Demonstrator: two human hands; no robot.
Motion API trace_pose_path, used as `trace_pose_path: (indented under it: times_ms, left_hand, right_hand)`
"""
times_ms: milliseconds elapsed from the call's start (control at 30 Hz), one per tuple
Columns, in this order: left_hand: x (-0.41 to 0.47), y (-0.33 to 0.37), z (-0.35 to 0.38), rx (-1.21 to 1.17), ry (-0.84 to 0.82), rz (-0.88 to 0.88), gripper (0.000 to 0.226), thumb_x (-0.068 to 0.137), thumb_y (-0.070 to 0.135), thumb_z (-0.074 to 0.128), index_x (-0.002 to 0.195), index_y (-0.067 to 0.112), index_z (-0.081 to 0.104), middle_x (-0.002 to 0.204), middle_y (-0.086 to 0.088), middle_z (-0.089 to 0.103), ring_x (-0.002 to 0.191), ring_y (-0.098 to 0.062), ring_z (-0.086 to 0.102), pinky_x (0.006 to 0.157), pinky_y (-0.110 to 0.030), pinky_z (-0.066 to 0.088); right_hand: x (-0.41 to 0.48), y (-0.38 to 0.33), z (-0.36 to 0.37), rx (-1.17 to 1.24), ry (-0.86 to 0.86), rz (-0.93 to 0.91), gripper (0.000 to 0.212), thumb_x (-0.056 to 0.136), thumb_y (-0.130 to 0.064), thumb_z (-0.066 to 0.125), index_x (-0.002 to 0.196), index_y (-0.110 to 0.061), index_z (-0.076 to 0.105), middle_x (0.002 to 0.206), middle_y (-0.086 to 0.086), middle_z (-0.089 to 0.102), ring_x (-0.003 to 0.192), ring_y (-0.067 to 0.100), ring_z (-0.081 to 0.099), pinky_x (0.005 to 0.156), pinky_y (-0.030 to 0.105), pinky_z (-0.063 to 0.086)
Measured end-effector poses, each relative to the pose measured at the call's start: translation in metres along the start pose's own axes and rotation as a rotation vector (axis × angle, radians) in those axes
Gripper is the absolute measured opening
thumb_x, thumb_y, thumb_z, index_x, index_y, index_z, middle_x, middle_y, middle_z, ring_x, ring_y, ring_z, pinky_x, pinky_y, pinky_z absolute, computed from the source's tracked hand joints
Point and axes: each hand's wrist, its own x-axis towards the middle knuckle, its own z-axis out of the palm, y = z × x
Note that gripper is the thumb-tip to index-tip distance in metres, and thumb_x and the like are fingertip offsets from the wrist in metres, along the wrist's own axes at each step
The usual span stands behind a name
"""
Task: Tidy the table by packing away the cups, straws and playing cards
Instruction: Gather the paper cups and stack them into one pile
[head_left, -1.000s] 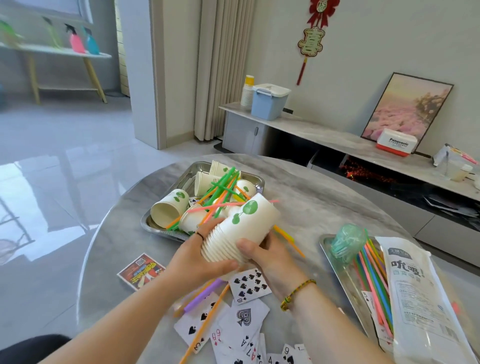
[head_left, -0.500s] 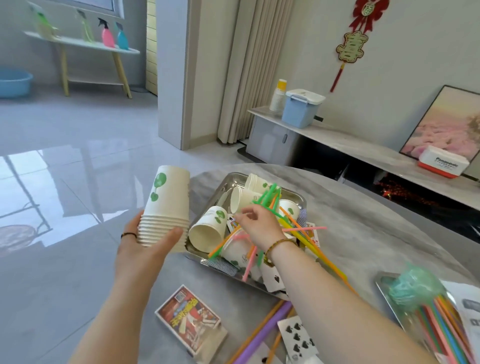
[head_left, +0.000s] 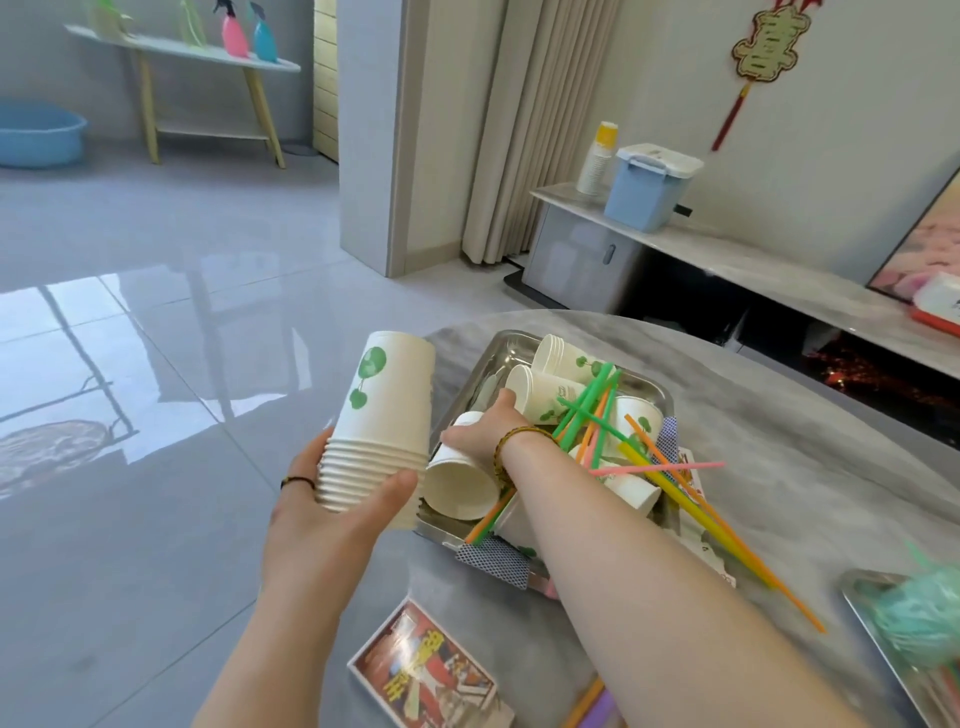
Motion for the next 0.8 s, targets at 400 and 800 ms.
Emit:
trace_pose_path:
  times_ms: [400,800]
  left_hand:
    - [-0.007,0.011,-0.005,0.054,-0.047,0.006,0.051,0.064,0.024,0.077,0.102,0.042,0.047,0.082,0.015,0.058,0.075,-0.002,0.054,0.057,-0.022,0.038]
    - [-0.019,0.008,0.012,0.206,-0.291,0.007,0.055,0.063,0.015,0.081,0.107,0.032,0.053,0.084,0.008,0.063,0.075,-0.006,0.06,0.059,-0.02,0.043]
  right_hand:
    - [-0.012,0.012,-0.019,0.64,0.194,-0.107,0.079,0.081,-0.022,0.056,0.142,-0.019,0.007,0.138,0.011,0.032,0.119,0.029,0.042,0.09,0.029,0.035]
    - [-0.047,0.019,-0.054,1.143,0.096,-0.392,0.018,0.084,-0.014,0.058,0.097,-0.018,0.046,0.08,-0.001,0.051,0.064,0.01,0.05,0.054,0.024,0.045]
